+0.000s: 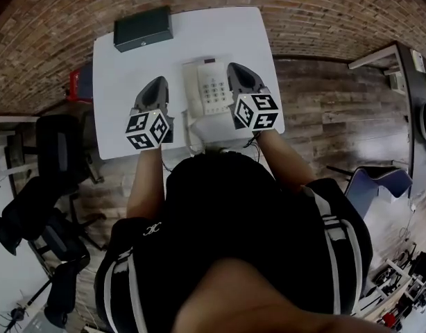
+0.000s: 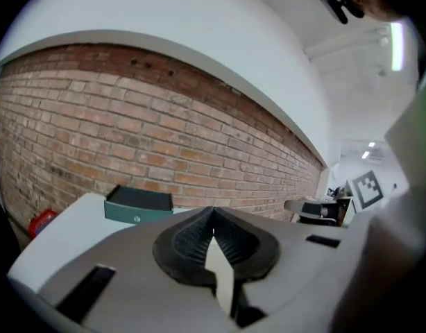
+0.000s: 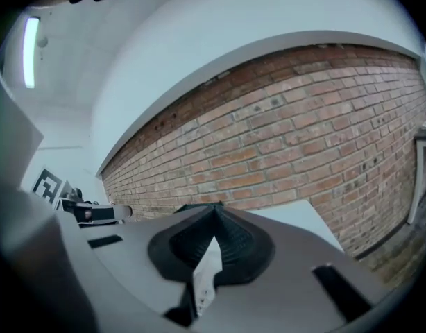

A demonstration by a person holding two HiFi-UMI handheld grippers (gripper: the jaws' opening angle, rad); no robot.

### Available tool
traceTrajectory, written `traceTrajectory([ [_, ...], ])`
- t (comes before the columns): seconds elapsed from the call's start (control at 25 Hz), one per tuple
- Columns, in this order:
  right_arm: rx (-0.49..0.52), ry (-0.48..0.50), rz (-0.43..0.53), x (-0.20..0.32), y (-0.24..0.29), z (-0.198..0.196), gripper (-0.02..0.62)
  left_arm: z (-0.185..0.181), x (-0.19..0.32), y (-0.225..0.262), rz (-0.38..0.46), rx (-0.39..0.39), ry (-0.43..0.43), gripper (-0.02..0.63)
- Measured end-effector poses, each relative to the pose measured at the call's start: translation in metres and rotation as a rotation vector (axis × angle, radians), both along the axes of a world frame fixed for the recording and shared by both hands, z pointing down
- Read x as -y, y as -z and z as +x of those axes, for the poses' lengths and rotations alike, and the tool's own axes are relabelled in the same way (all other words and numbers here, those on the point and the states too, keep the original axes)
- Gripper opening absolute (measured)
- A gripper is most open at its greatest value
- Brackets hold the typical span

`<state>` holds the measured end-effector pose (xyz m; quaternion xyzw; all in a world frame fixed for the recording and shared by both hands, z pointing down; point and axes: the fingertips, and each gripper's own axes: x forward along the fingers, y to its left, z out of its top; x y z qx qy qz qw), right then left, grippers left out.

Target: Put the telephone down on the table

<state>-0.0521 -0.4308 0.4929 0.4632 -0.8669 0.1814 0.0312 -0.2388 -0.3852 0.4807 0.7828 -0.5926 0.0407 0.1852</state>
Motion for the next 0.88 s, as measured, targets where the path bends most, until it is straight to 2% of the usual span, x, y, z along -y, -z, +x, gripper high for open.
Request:
traceTrajectory([
  [0.16, 0.017, -0.038, 0.125, -0.013, 0.058, -0.001, -0.002, 0.007, -0.018, 0.054, 0.103, 0.062, 0.031, 0.005],
  [0.24, 0.012, -0.051, 0.188, -0.018, 0.087, -0.002, -0.002, 0.007, -0.022, 0.073, 0.111, 0.07, 0.05, 0.005],
  [0.32, 0.012, -0.061, 0.231, -0.021, 0.109, -0.002, -0.002, 0.004, -0.024, 0.085, 0.094, 0.045, 0.078, 0.005],
  [0.4, 0.018, -0.072, 0.247, -0.025, 0.124, 0.0, -0.002, 0.0, -0.027, 0.095, 0.083, 0.006, 0.095, 0.004],
  [0.48, 0.017, -0.085, 0.259, -0.029, 0.134, 0.005, -0.002, -0.001, -0.03, 0.104, 0.092, 0.002, 0.097, 0.005],
  [0.64, -0.014, -0.099, 0.27, -0.032, 0.134, 0.011, -0.002, -0.003, -0.034, 0.106, 0.11, 0.068, 0.093, 0.004],
  [0.8, 0.007, -0.112, 0.242, -0.032, 0.126, 0.013, -0.002, -0.002, -0.037, 0.101, 0.108, 0.139, 0.086, 0.005],
  [0.88, 0.004, -0.123, 0.244, -0.031, 0.126, 0.016, -0.002, -0.002, -0.037, 0.1, 0.109, 0.151, 0.084, 0.004],
])
